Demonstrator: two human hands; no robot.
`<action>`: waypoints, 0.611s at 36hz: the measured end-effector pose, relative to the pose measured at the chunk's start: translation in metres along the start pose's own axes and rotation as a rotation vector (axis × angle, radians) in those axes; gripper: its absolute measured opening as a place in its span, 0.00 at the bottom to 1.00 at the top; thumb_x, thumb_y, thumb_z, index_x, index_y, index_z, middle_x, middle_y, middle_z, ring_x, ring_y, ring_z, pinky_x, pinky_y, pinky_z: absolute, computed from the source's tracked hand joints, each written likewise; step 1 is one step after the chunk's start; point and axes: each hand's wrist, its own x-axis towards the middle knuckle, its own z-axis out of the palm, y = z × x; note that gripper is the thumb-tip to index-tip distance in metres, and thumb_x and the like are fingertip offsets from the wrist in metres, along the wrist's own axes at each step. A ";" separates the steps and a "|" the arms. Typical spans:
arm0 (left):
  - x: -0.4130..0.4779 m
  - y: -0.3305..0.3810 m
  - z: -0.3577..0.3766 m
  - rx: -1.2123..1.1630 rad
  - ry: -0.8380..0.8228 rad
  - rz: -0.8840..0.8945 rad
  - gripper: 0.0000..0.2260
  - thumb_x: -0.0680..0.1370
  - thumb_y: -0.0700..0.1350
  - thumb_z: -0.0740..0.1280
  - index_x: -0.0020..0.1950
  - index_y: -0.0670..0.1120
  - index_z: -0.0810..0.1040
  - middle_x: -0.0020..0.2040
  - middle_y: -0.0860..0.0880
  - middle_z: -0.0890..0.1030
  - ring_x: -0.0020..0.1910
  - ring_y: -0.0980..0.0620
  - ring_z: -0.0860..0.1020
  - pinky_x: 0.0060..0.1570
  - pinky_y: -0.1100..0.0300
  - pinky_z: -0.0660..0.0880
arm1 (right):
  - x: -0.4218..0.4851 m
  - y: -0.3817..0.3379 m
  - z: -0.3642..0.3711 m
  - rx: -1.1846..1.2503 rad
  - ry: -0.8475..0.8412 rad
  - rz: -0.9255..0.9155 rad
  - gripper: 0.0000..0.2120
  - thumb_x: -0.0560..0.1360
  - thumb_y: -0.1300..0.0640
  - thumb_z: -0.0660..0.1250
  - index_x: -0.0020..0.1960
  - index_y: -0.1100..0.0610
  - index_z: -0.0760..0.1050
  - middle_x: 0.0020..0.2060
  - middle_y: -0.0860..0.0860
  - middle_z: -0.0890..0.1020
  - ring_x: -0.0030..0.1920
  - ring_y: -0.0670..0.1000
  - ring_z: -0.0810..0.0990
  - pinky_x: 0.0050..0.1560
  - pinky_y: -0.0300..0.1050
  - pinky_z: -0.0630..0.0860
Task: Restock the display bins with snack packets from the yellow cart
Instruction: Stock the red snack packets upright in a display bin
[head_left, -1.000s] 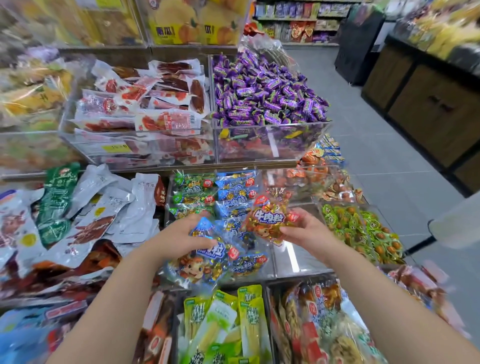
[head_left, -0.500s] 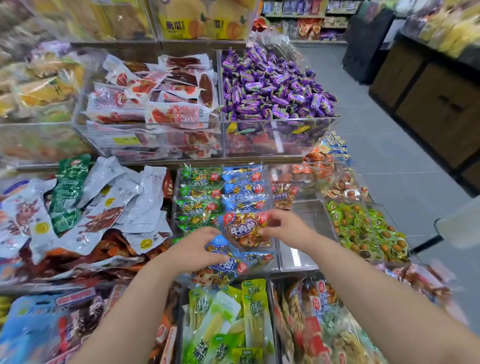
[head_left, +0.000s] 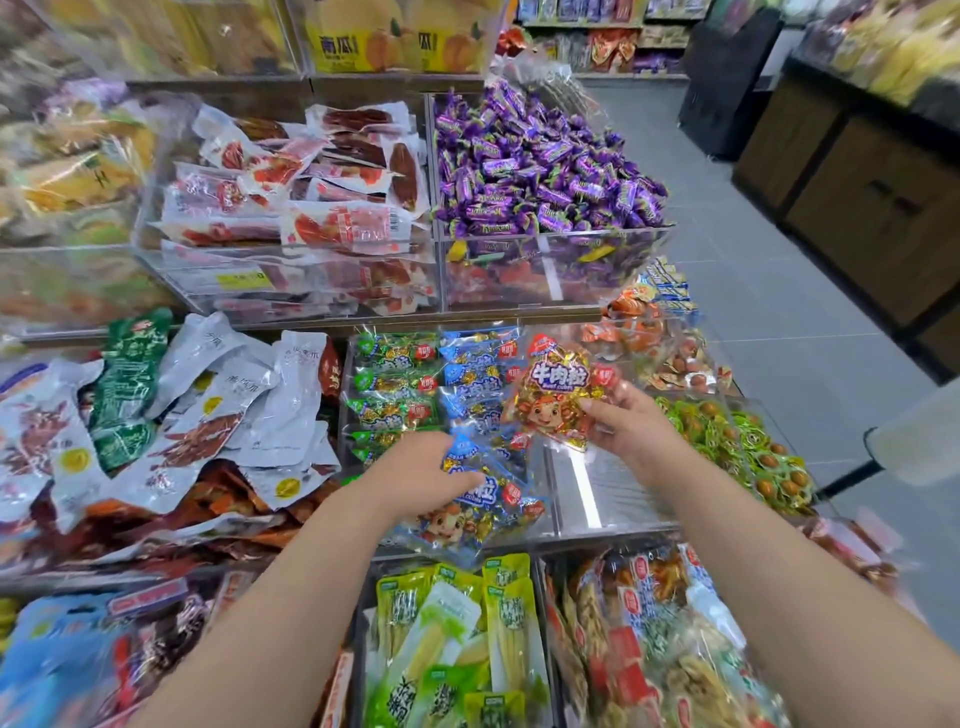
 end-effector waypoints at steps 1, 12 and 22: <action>0.002 0.001 0.000 0.055 -0.003 -0.010 0.21 0.77 0.61 0.65 0.62 0.48 0.72 0.59 0.46 0.73 0.58 0.50 0.72 0.57 0.56 0.69 | 0.000 0.000 -0.002 0.017 0.011 0.001 0.10 0.73 0.65 0.69 0.52 0.54 0.76 0.44 0.48 0.85 0.44 0.48 0.84 0.39 0.40 0.79; 0.010 0.022 -0.005 0.153 0.016 0.251 0.23 0.76 0.56 0.67 0.67 0.45 0.74 0.75 0.52 0.64 0.73 0.52 0.61 0.68 0.58 0.60 | 0.005 0.001 -0.008 0.109 0.031 -0.056 0.11 0.74 0.67 0.66 0.53 0.55 0.75 0.47 0.49 0.85 0.47 0.48 0.84 0.41 0.40 0.80; 0.030 0.024 0.017 0.134 -0.125 0.074 0.31 0.78 0.59 0.63 0.76 0.45 0.62 0.74 0.45 0.66 0.71 0.46 0.67 0.64 0.57 0.66 | 0.008 0.008 -0.008 0.054 0.039 -0.022 0.11 0.73 0.67 0.68 0.53 0.55 0.76 0.46 0.48 0.85 0.47 0.48 0.84 0.41 0.39 0.79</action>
